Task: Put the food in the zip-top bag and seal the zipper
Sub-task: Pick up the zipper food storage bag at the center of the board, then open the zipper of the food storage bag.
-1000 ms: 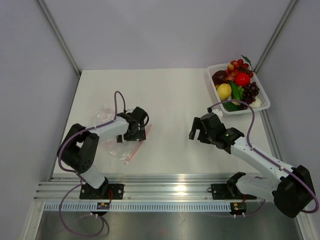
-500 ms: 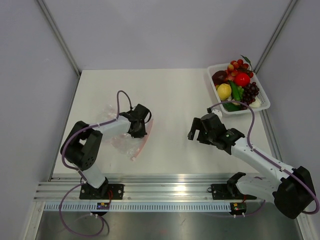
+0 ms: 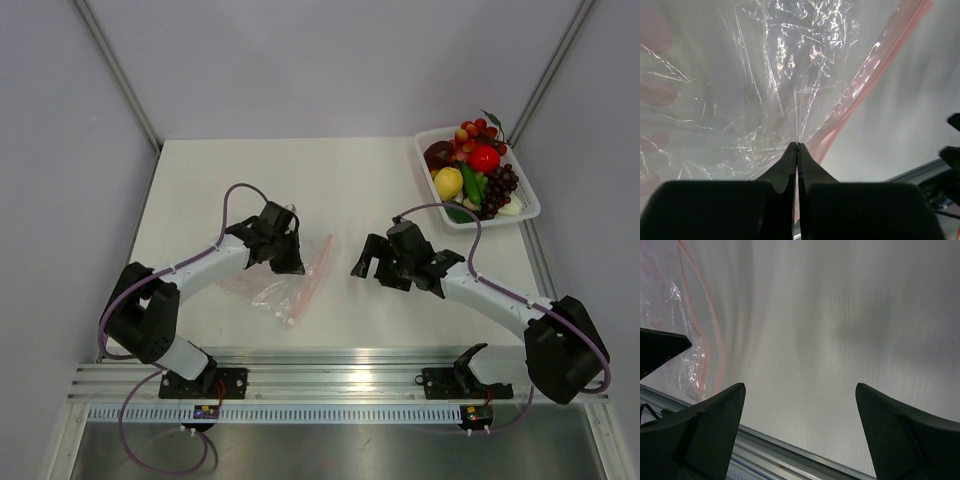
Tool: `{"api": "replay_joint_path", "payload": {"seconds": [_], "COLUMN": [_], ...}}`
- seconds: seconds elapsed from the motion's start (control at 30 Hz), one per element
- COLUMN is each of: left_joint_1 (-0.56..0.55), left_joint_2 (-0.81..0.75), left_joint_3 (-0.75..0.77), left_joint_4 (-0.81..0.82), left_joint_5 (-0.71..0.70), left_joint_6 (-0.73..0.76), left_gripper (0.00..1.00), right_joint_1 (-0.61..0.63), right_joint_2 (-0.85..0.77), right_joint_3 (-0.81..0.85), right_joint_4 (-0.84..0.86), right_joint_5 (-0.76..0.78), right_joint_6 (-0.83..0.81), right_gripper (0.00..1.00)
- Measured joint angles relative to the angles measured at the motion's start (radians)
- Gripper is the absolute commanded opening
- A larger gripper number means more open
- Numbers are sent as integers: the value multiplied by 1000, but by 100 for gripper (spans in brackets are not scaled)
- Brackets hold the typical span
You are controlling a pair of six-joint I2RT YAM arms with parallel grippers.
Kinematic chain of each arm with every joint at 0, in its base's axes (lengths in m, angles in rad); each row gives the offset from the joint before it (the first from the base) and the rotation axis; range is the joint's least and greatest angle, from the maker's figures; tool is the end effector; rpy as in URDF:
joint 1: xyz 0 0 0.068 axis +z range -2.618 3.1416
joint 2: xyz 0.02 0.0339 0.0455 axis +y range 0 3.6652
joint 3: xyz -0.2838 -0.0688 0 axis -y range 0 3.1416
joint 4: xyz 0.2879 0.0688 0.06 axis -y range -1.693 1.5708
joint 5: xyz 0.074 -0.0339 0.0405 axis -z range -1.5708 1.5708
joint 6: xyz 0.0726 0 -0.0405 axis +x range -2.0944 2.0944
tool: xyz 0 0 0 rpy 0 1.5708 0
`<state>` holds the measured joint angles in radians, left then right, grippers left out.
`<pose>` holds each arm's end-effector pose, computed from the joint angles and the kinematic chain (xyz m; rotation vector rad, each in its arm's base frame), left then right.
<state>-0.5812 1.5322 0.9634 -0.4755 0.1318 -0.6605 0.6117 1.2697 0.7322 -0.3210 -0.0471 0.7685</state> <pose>0.2934 -0.2041 0.1664 -0.0597 2.7309 -0.5748 0.2515 0.1806 0.1778 0.1771 2.5388 0.6489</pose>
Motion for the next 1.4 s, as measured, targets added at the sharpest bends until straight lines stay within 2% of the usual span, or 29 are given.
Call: {"api": "replay_joint_path", "payload": {"seconds": [0.23,0.6,0.73,0.77,0.83,0.87,0.9,0.93,1.07,1.17,1.2,1.23,1.3,1.4], "left_joint_1": [7,11,12,12,12,12,12,12,12,13,11,9,-7,-52], "left_joint_2": [-48,-71,-73,-74,-78,-81,-83,-87,-97,-107,-112,-117,-126,-134], "left_joint_3": [6,6,6,6,5,5,5,4,0,-2,-2,-2,8,33], "left_joint_4": [30,62,74,77,79,80,80,82,80,61,47,30,-19,-78], "left_joint_5": [107,178,192,196,203,206,206,209,212,207,201,191,147,80], "left_joint_6": [-31,-64,-71,-74,-74,-74,-74,-72,-45,4,25,49,82,122], "left_gripper": [0,0,0,0,0,0,0,0,0,32,57,70,87,87], "right_joint_1": [36,87,90,90,92,93,95,96,98,98,98,98,98,98], "right_joint_2": [92,163,200,212,240,254,266,272,278,278,277,276,268,243], "right_joint_3": [9,10,12,12,16,17,18,19,31,47,50,53,59,66], "right_joint_4": [108,276,314,327,354,367,381,387,386,384,384,383,375,348], "right_joint_5": [-76,-125,-132,-136,-154,-160,-169,-177,-181,-179,-178,-175,-170,-153], "right_joint_6": [52,130,147,151,155,159,159,157,166,166,166,166,165,161], "right_gripper": [98,73,57,48,38,21,9,2,0,0,0,0,0,0]}}
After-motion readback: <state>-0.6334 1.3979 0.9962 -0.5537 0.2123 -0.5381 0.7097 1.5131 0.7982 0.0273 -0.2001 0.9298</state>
